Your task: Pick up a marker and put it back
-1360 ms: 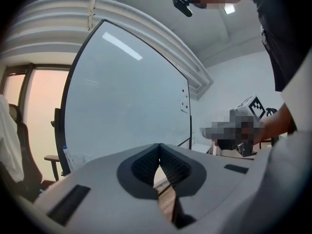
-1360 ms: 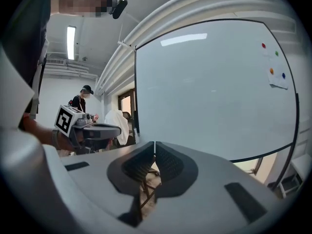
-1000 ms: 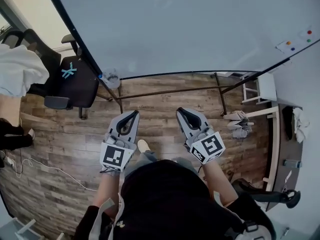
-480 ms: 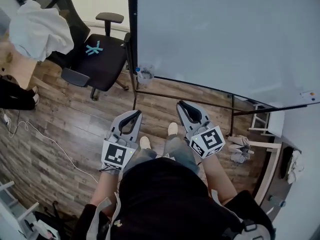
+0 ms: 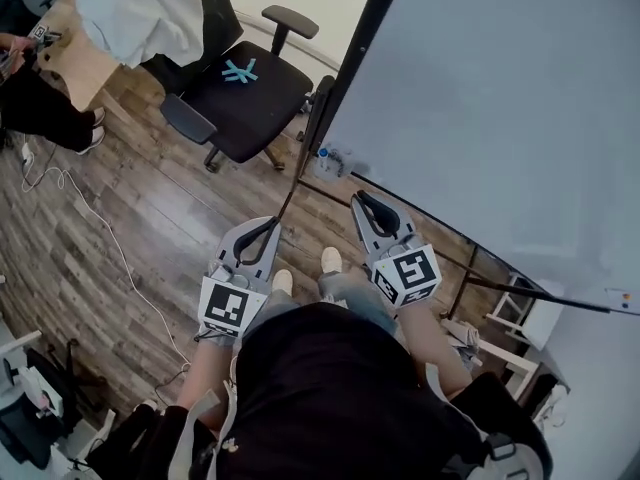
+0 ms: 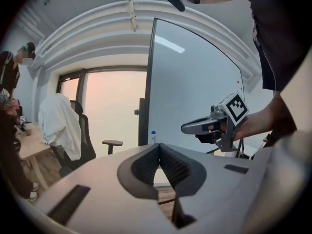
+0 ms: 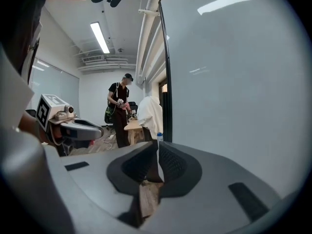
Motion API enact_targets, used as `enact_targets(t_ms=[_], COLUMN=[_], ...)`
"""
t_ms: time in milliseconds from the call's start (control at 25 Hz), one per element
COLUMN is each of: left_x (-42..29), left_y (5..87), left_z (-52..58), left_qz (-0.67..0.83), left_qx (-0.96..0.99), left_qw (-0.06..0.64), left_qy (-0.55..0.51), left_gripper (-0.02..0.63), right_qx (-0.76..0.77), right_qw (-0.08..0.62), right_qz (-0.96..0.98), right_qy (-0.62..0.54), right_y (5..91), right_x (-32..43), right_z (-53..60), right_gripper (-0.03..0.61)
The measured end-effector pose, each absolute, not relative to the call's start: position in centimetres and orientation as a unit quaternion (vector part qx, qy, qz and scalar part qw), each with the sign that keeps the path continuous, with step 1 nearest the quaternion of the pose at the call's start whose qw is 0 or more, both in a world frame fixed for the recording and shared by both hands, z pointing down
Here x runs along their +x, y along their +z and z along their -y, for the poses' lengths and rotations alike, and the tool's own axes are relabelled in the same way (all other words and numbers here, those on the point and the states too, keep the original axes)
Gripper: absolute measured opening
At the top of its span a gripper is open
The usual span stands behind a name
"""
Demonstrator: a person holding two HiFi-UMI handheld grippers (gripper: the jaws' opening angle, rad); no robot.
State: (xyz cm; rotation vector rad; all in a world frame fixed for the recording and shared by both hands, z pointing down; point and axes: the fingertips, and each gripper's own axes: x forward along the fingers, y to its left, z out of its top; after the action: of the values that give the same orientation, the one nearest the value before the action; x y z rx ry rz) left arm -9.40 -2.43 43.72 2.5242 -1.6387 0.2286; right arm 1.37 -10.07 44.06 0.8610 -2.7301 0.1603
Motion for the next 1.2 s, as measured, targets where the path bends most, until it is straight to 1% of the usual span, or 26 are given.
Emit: enact_targets(t_ms=[80,240,360,600,1200], left_x=[-10.2,-11.8,-12.6,-13.8,-14.9], left_y=[44.0,44.4,44.6,45.1,45.3], left_z=[2.6,2.7,2.5,1.9,-0.1], left_qz=[0.559,0.594,0.615,0.645,0.682], left_qx=[0.823,0.797,0.780,0.755,0.720], left_qw=[0.068,0.073,0.081,0.074,0.079], left_qy=[0.077,0.081,0.084,0.096,0.100], left_gripper=[0.008,0.008,0.008,0.008,0.008], right_qx=[0.283,0.255,0.247,0.232,0.212], right_qw=[0.141,0.156,0.162,0.182,0.223], right_qz=[0.947,0.952,0.953,0.954,0.950], right_qy=[0.055,0.059,0.064,0.057,0.047], right_y=[44.4,45.5,46.3,47.7,49.6], right_x=[0.4,-1.6,-2.6,-4.3,-7.0], right_z=[11.0,12.8,13.8,15.0,16.2], right_gripper=[0.027,0.075,0.081,0.104,0.107])
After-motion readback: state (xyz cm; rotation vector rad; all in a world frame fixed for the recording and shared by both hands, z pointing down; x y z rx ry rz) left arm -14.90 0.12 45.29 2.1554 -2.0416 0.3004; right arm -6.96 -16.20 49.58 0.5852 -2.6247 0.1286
